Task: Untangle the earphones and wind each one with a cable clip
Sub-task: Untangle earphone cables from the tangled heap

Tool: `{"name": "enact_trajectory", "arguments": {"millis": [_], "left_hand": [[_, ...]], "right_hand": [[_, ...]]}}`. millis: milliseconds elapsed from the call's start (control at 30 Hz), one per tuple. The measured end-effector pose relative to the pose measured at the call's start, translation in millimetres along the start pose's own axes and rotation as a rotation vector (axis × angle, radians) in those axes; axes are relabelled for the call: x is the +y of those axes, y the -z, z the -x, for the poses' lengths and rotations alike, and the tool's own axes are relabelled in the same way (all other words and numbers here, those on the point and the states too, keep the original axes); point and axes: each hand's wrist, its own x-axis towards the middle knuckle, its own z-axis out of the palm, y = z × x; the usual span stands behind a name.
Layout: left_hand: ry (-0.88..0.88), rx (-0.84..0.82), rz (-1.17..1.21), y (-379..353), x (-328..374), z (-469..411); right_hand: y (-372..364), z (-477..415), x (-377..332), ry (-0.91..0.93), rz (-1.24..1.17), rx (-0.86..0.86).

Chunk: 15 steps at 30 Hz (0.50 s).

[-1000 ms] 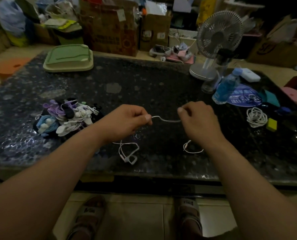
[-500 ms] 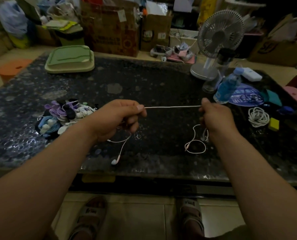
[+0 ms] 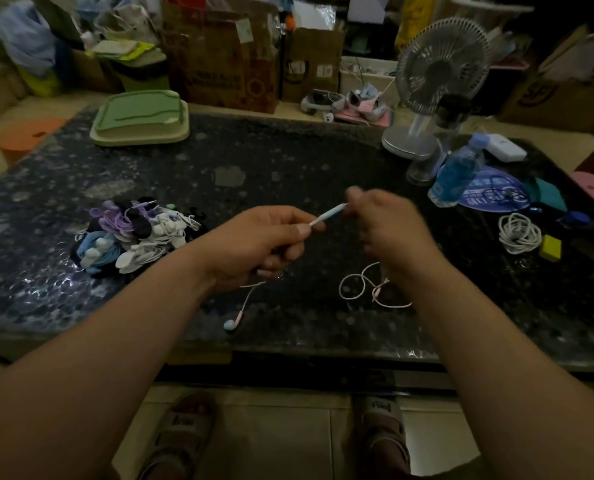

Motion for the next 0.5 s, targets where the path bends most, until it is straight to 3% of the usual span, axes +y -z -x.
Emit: {"name": "enact_trajectory", "arguments": {"millis": [67,100,133,200,267,333,433,500], "left_hand": [[0.012,0.001,0.010,7.4,-0.5,1.3],[0.011,0.000,0.016,10.4,-1.2,1.8],[0.010,-0.001,0.026,12.5,-2.2,2.3],[0.009,0.006,0.021,14.9,-3.6,1.9],[0.005,0.023,-0.057,12.9,-4.0,0.7],[-0.011,0.040,-0.135,6.3,-2.5,-0.4],[-0.044,0.083,-0.194,-2.4,-0.8,-1.9],[-0.037,0.111,-0.218,-2.5,-1.1,-2.1]], "right_hand": [[15.9,-7.7,1.6,-0.139,-0.318,0.153],[22.6,-8.8,4.8,-0.166,-0.367,0.178],[27.5,-10.1,10.1,-0.184,-0.299,0.170],[29.8,-7.3,17.8,-0.160,0.072,0.122],[21.6,-0.1,18.8,0.035,0.369,0.101],[7.1,10.5,10.4,0.204,0.332,-0.030],[-16.5,22.7,3.8,0.184,0.283,-0.362],[-18.9,22.9,3.1,0.201,0.351,-0.386]]}}
